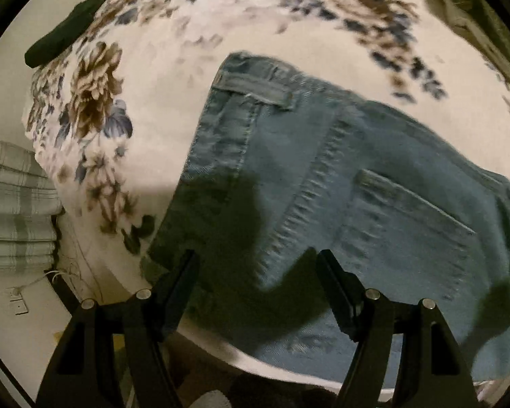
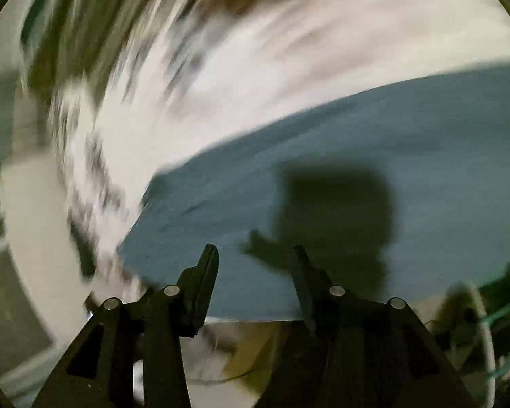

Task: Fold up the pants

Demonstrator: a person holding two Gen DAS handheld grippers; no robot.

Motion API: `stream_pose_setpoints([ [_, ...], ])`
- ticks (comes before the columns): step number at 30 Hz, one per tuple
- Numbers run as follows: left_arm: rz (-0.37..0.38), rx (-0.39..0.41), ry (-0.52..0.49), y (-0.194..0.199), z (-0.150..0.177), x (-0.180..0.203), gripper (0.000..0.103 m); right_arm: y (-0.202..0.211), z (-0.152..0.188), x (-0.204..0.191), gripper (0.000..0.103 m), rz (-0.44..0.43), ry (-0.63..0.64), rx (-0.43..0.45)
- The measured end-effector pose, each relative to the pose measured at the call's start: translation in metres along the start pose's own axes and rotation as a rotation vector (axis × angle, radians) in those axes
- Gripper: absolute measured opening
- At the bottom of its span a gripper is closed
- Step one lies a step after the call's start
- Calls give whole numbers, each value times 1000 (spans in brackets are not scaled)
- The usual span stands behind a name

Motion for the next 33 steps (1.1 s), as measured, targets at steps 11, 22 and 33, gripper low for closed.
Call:
stream_pose_setpoints([
  [11,89,-25,66,-9,-2,-45,74,-44,-81,-40,39,73,2,117],
  [22,61,-77,347,-13,26,-129,72,-21,27,-3,41,71,34,-34],
  [33,129,-13,350,-26,39,-129,24,34,126,164,41,165,-429,121],
])
Point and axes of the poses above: each gripper's, at about its wrist camera, not at the fingertips, and y roughly against the way its jaws point, x to its right, z to its underside, the point moved 1 cm from there along -y, roughly the way its jaws point, and after that the axes turned 15 degrees about x, right-handed, at the moved point
